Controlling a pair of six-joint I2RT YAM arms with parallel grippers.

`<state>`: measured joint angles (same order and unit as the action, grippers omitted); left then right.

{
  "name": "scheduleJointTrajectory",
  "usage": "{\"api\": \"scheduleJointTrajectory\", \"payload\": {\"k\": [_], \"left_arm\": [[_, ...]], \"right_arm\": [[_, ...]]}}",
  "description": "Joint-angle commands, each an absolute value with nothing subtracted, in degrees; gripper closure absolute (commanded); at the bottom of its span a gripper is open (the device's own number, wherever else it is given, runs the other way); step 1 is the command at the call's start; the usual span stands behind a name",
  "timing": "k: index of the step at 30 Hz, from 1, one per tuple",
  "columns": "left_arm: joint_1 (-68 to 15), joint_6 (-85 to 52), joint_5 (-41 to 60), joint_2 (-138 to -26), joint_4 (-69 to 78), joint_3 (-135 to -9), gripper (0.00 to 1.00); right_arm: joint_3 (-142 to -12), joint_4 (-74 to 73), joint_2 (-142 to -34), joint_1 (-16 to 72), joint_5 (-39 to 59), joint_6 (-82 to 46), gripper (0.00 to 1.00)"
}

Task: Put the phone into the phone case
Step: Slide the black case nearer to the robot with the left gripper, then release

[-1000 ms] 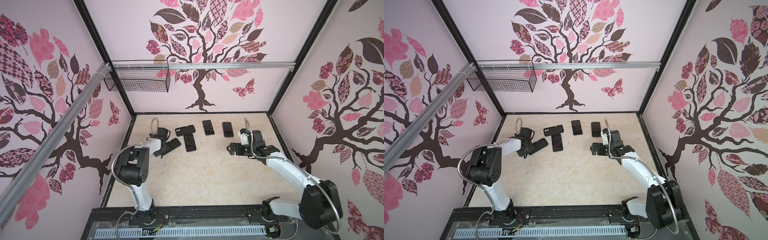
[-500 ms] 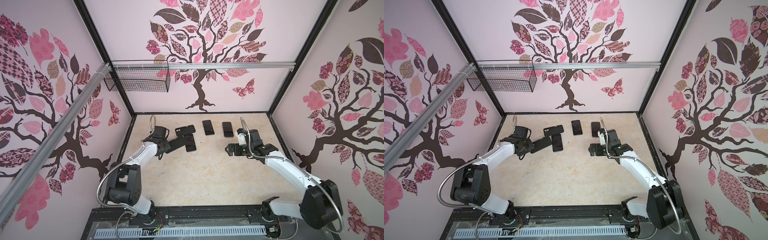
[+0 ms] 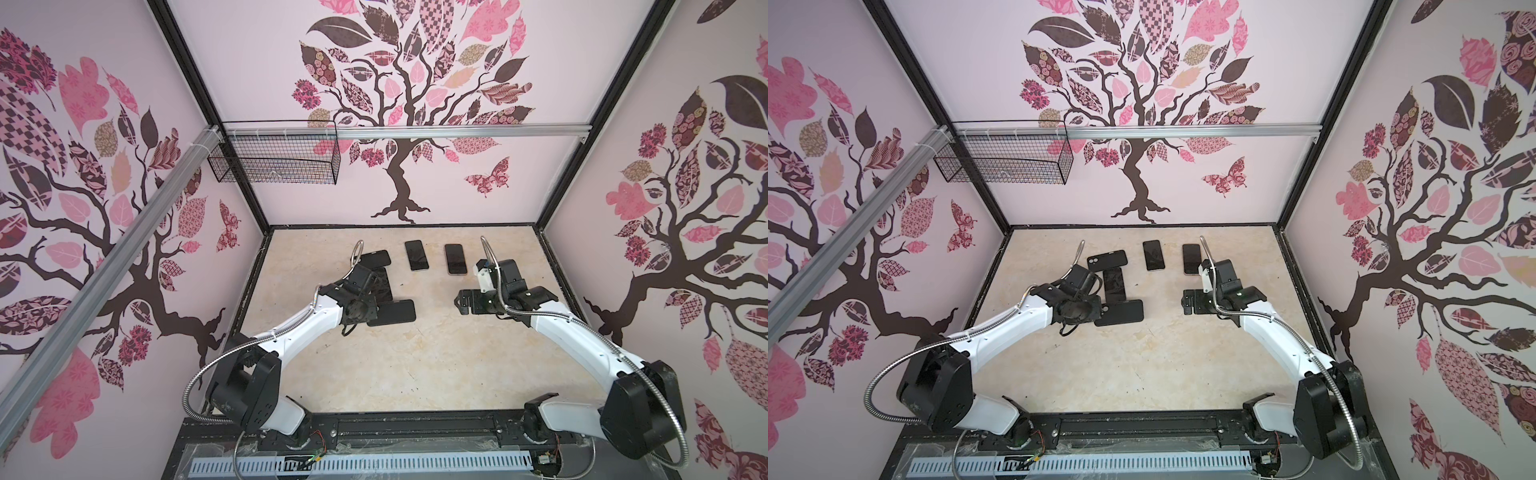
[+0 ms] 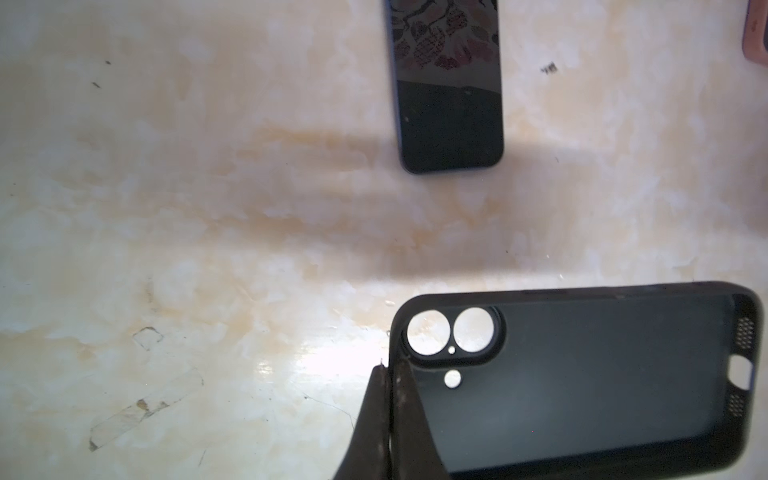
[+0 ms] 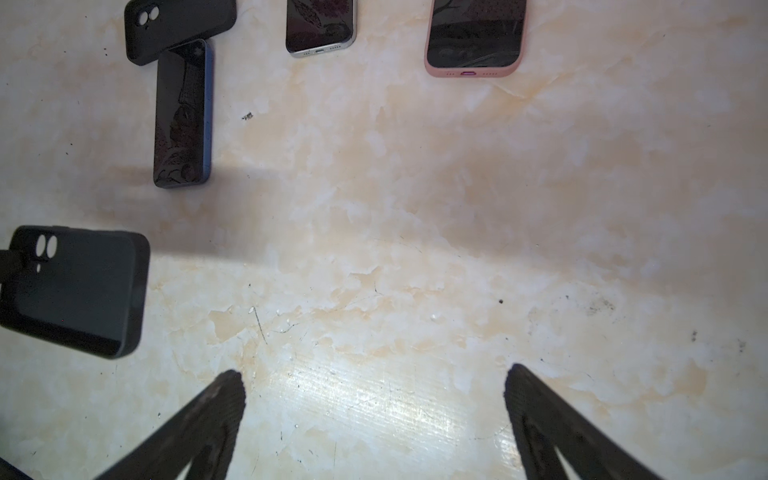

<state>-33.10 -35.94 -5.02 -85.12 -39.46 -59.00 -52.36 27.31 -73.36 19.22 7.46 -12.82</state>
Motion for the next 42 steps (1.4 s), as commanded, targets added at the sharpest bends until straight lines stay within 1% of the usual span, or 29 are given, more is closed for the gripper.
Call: {"api": "scheduleJointTrajectory", "payload": {"k": [1, 9, 15, 27, 34, 37, 40, 42], "left_arm": [[-36.50, -37.28, -8.15, -83.98, -40.76, -56.53, 1.00], [-42.03, -41.74, -10.24, -86.41, -34.39, -50.80, 1.00], [-42.37, -43.59, -10.36, -88.05, -31.14, -48.19, 1.00], [-42.36, -44.03, -11.52, -88.51, -30.24, -45.97, 1.00], [-42.43, -42.35, -10.20, -87.29, -30.50, -47.14, 0.72], [-42.17, -41.24, -11.12, -85.79, -30.88, -48.02, 0.60], [-41.08, -39.85, -11.46, -83.80, -32.39, -49.15, 0.46], [-39.60, -38.96, -10.90, -81.75, -32.78, -49.27, 0.40]], "right_arm": [[-53.88, 28.80, -71.63, 19.86, 7.01, -12.09, 0.00], [-53.35, 28.81, -70.90, 20.04, 9.22, -12.22, 0.00], [-52.73, 29.04, -69.72, 20.04, 8.25, -12.19, 0.00], [-52.56, 28.30, -71.08, 20.13, 8.09, -13.15, 0.00], [-53.76, 28.03, -71.98, 20.21, 8.56, -12.11, 0.00], [-55.65, 28.45, -72.74, 20.21, 7.56, -11.69, 0.00], [-57.53, 28.56, -74.18, 20.50, 7.37, -11.18, 0.00], [-58.77, 28.94, -75.88, 21.01, 7.86, -10.44, 0.00]]}}
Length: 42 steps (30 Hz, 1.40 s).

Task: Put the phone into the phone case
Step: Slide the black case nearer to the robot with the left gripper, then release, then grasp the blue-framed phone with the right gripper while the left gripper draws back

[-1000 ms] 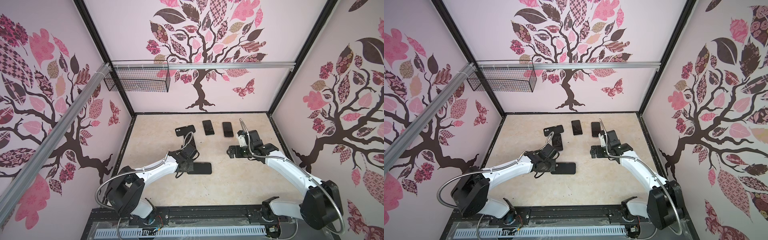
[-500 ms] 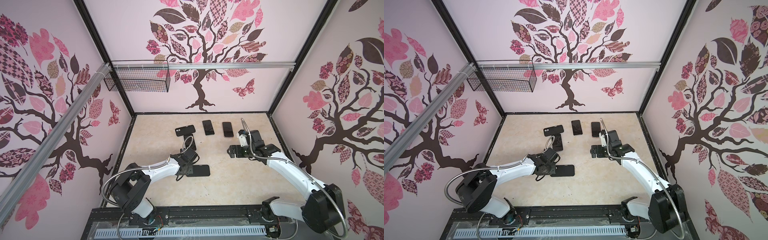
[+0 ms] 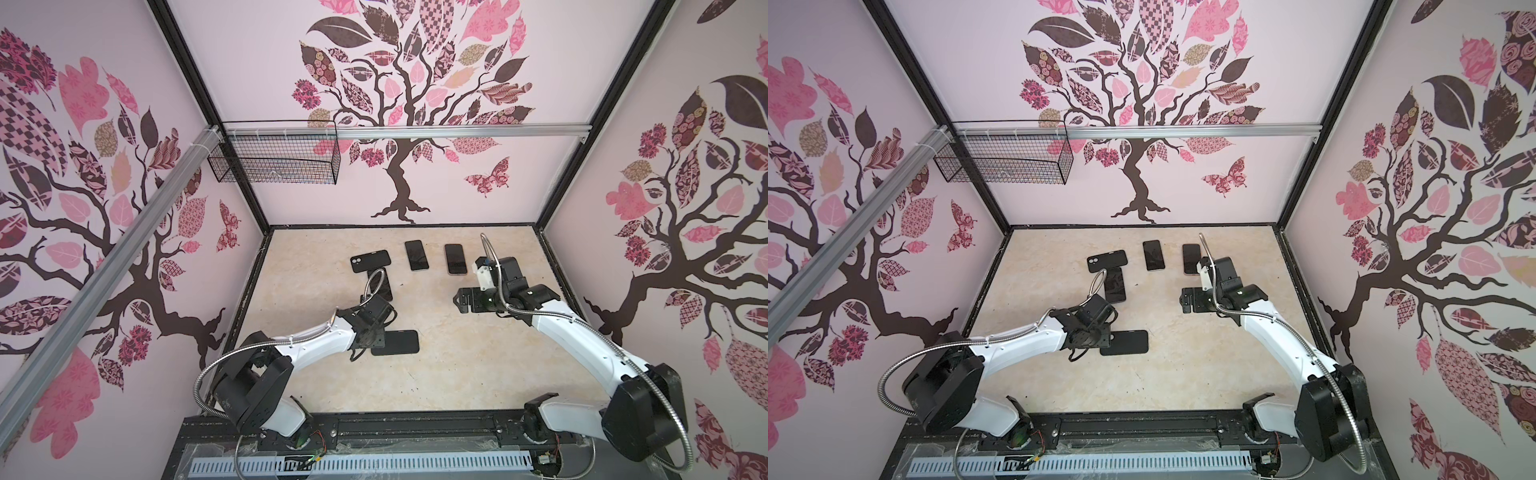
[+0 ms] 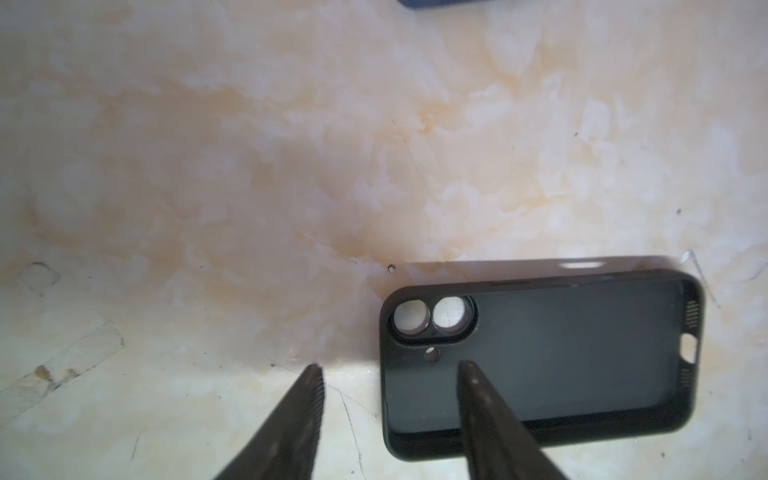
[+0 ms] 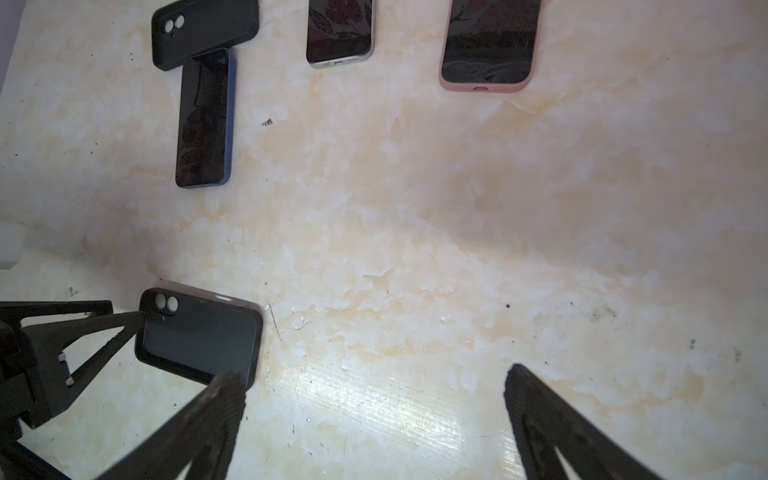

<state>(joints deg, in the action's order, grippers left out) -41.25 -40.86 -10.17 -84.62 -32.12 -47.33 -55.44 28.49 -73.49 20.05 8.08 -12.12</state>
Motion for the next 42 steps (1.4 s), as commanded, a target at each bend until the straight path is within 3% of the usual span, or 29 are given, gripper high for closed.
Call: {"api": "scheduleJointTrajectory", "payload": {"k": [1, 8, 17, 28, 42], "left_arm": [[-38.25, -38.51, -10.14, -80.53, -32.87, -49.14, 0.38], [-28.98, -35.52, -8.79, -71.49, -36.02, -48.03, 0.21], [-18.99, -36.29, -10.15, -60.89, -40.80, -46.18, 0.11], [-18.11, -35.95, -8.62, -56.17, -41.74, -45.31, 0.04], [-17.71, -35.50, -10.46, -53.21, -43.78, -46.36, 0.02]], "right_arm": [[-59.62, 29.43, -77.17, 21.73, 7.56, -10.12, 0.00], [-64.20, 29.65, -85.92, 28.38, 3.75, -9.35, 0.00], [-78.76, 28.48, -102.27, 37.59, 1.03, -11.20, 0.00], [-98.60, 26.94, -123.70, 40.31, 3.00, -14.11, 0.00], [-111.84, 29.15, -137.01, 43.34, -2.64, -15.76, 0.02]]}}
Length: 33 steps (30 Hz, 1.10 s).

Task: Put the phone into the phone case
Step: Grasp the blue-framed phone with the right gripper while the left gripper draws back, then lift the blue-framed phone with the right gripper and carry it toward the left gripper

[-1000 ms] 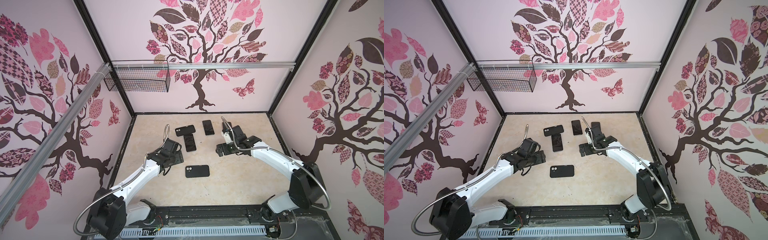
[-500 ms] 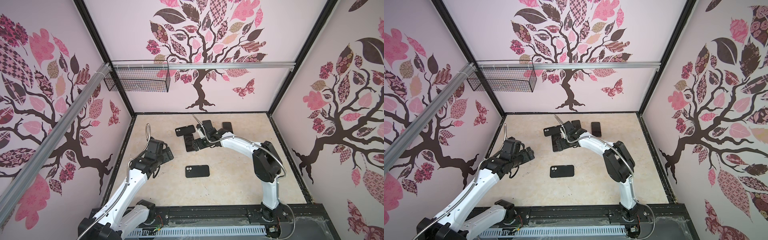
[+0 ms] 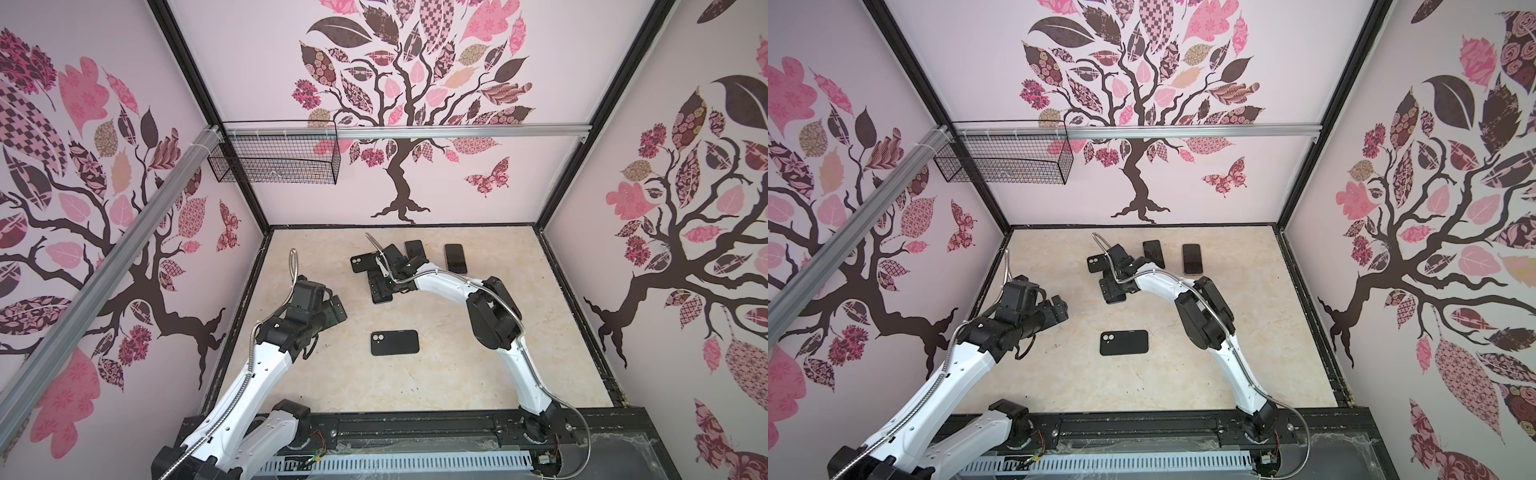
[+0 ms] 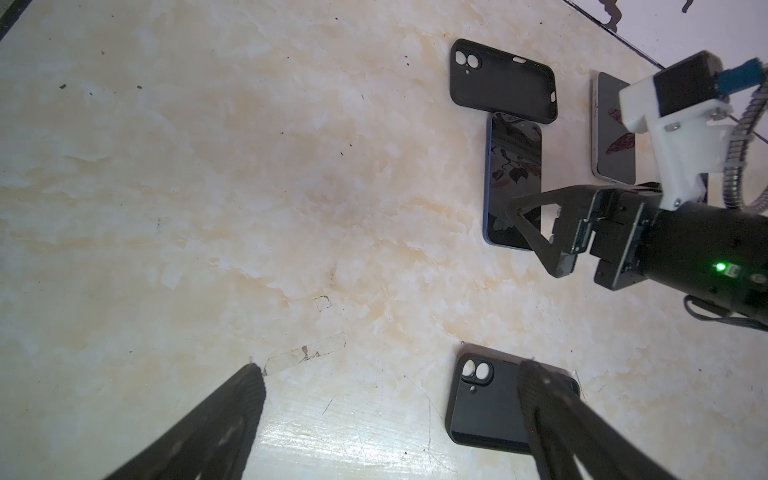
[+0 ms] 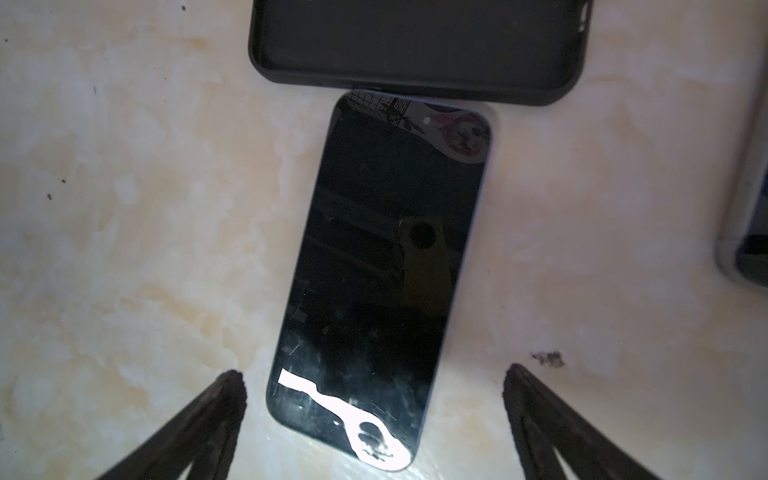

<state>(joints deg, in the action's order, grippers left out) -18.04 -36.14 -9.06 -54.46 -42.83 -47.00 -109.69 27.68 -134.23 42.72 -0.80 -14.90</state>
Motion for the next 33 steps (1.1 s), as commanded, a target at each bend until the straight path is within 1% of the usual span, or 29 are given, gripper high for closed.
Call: {"api": "scheduleJointTrajectory", "payload": {"k": [1, 8, 18, 20, 33], "left_arm": [[-17.67, -35.58, -10.55, -52.86, -43.99, -46.32, 0.02], [-17.58, -35.97, -11.29, -50.30, -43.95, -45.35, 0.02], [-17.58, -35.97, -11.33, -49.28, -44.47, -45.47, 0.02], [-17.49, -35.98, -11.34, -49.05, -44.51, -45.46, 0.02], [-17.49, -36.21, -11.41, -48.51, -44.48, -45.01, 0.02]], "right_arm": [[-111.99, 28.88, -137.39, 43.58, -2.64, -15.86, 0.02], [-114.99, 29.39, -140.54, 44.58, -3.59, -15.18, 0.04], [-124.12, 36.05, -148.53, 45.22, -10.42, -13.74, 0.07], [-124.23, 36.84, -149.47, 45.29, -11.31, -13.61, 0.08], [-122.68, 37.77, -149.05, 45.41, -11.74, -12.68, 0.23]]}}
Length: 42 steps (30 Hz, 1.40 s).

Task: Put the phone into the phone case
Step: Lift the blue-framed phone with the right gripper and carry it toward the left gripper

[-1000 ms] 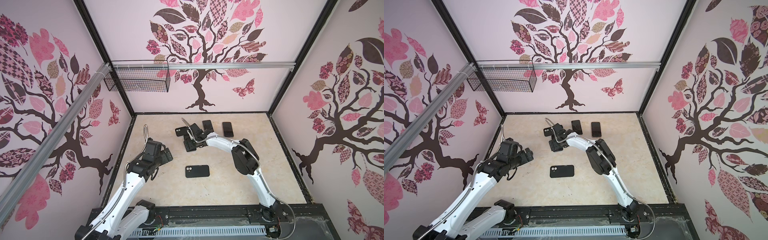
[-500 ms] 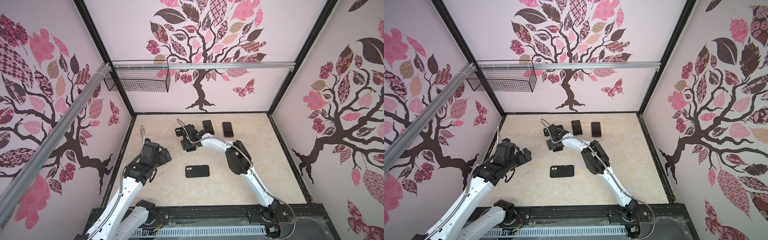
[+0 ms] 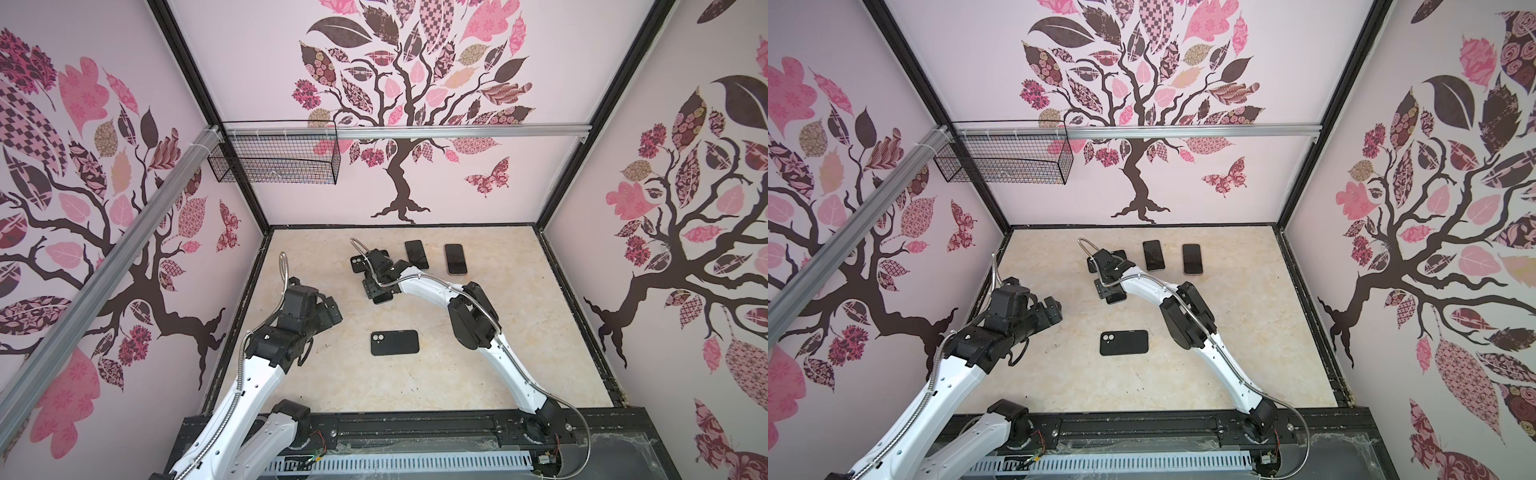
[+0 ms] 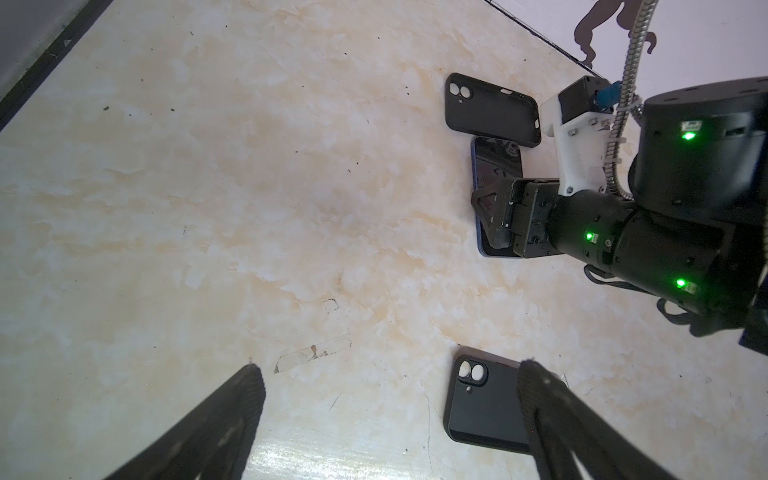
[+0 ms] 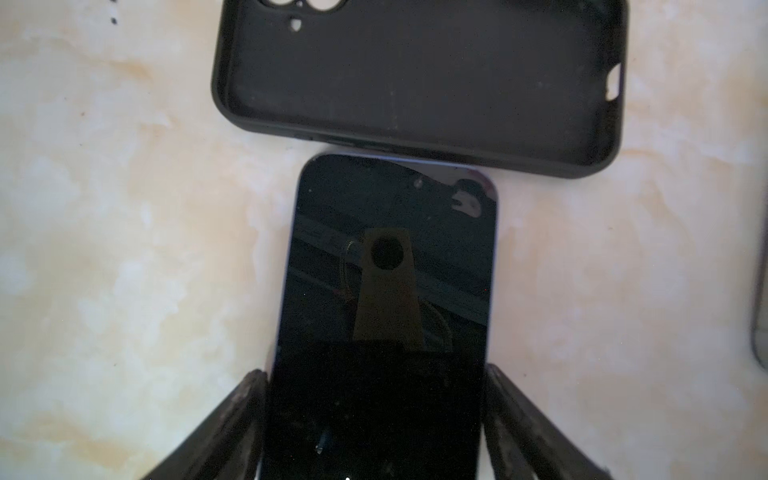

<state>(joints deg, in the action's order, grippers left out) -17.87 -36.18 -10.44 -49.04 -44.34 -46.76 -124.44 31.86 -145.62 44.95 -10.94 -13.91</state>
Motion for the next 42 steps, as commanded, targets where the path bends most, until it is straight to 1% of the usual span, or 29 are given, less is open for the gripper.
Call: {"api": "scheduleJointTrajectory", "payload": {"k": [1, 7, 11, 17, 24, 28, 34, 39, 42], "left_arm": [[-17.50, -36.22, -11.38, -48.49, -44.50, -45.00, 0.02], [-17.50, -36.57, -10.94, -48.14, -43.98, -44.52, 0.02], [-17.49, -36.76, -9.61, -48.45, -43.47, -44.19, 0.02], [-17.49, -36.24, -8.88, -49.05, -42.40, -43.64, 0.03], [-17.51, -35.15, -4.35, -52.30, -40.30, -43.70, 0.06], [-17.44, -34.11, 0.38, -55.19, -37.83, -43.90, 0.07], [-17.49, -33.85, 9.05, -59.01, -31.70, -44.26, 0.09], [-17.49, -33.25, 15.06, -63.54, -30.01, -47.11, 0.13], [-17.49, -32.49, 20.48, -66.35, -29.47, -49.02, 0.16]], "right_arm": [[-122.29, 37.79, -148.76, 45.36, -11.94, -12.45, 0.24], [-119.46, 38.28, -145.96, 45.38, -14.15, -10.19, 0.32], [-115.00, 36.86, -142.04, 45.27, -13.07, -9.41, 0.38], [-103.59, 30.76, -130.58, 44.63, -6.94, -9.83, 0.47], [-91.84, 26.17, -118.52, 43.99, -5.45, -9.73, 0.53], [-86.90, 24.49, -112.96, 43.84, -5.28, -9.58, 0.60], [-81.20, 21.71, -105.91, 43.86, -3.39, -9.30, 0.64], [-76.29, 19.07, -100.25, 43.80, -0.87, -9.52, 0.67], [-72.57, 16.77, -95.86, 43.83, 0.59, -11.18, 0.69]]}}
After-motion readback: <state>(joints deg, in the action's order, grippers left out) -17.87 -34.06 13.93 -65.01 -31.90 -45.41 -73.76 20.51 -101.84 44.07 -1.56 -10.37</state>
